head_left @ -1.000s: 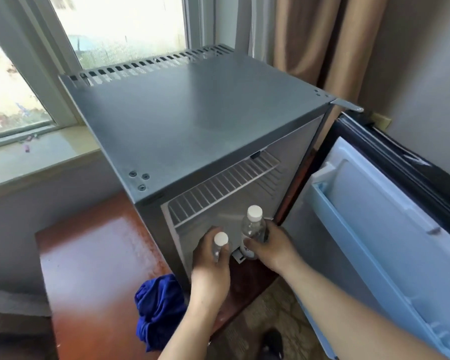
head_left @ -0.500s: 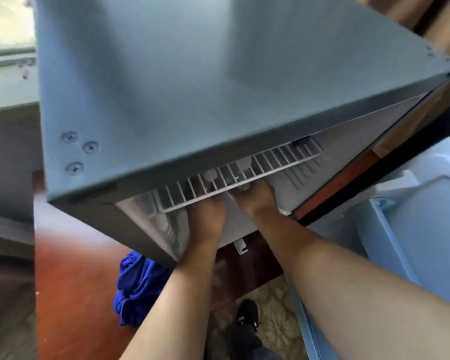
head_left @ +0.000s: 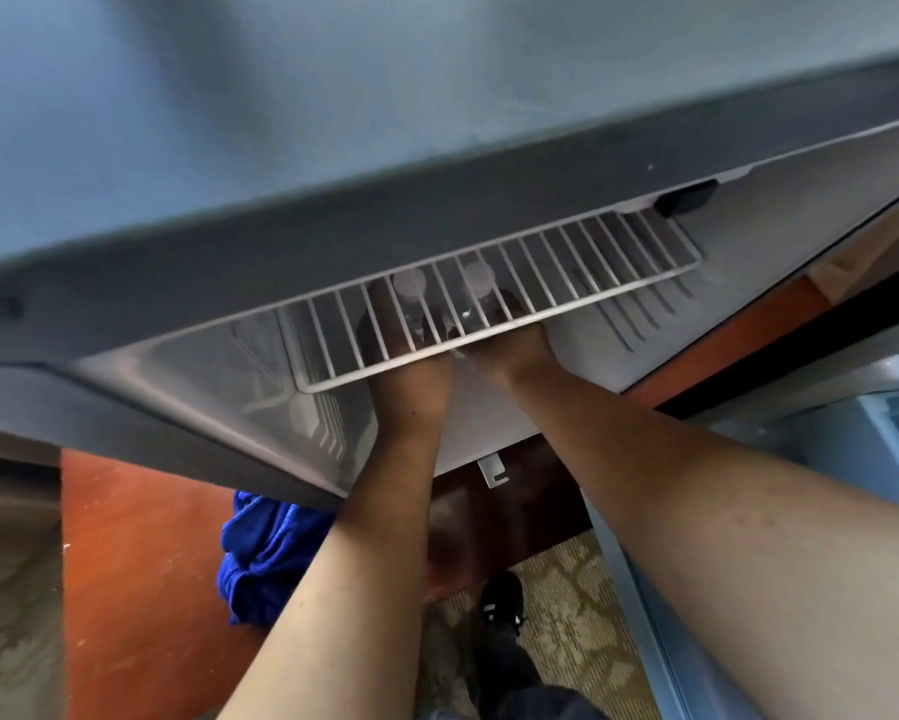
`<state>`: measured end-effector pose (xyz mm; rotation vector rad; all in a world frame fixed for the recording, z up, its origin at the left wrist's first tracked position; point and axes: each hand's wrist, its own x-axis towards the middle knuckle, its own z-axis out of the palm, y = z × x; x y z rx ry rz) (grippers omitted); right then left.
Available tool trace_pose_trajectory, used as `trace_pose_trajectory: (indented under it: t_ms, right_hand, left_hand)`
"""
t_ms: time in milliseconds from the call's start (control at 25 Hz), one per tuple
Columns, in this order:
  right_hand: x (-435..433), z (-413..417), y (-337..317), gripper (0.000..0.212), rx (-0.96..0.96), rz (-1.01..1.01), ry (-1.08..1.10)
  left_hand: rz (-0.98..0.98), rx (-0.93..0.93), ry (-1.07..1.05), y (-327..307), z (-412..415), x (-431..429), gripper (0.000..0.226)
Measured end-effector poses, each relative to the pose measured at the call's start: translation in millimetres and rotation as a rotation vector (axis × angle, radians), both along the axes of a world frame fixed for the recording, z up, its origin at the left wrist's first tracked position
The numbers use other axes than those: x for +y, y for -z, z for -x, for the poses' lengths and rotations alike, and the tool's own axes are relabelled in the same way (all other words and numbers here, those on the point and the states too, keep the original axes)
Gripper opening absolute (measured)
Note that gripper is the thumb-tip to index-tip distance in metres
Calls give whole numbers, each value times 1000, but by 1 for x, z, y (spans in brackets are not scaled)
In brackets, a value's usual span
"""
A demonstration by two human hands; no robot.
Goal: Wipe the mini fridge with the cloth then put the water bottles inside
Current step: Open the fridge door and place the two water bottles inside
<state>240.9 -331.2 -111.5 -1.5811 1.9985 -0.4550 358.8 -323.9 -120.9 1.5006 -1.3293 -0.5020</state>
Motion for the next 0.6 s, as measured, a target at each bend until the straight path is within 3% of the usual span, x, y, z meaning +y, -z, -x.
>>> trace_pose_trajectory:
  t_ms: [120, 280, 360, 480, 600]
  right_hand:
    - [-2, 4, 2, 55, -251, -97, 205]
    - [9, 3, 3, 81, -257, -134, 243]
    - [26, 2, -1, 79, -268, -136, 278]
    - [64, 2, -9, 68, -429, -28, 398]
    - [106, 4, -28, 50, -507, 80, 502]
  left_hand:
    - [61, -6, 9, 7, -1, -4, 39]
    - [-7, -39, 31, 19, -2, 5, 50]
    - [-177, 16, 24, 18, -5, 19, 59]
    - [-475, 46, 13, 6, -3, 54, 63]
    - [-580, 31, 134, -4, -12, 96, 66]
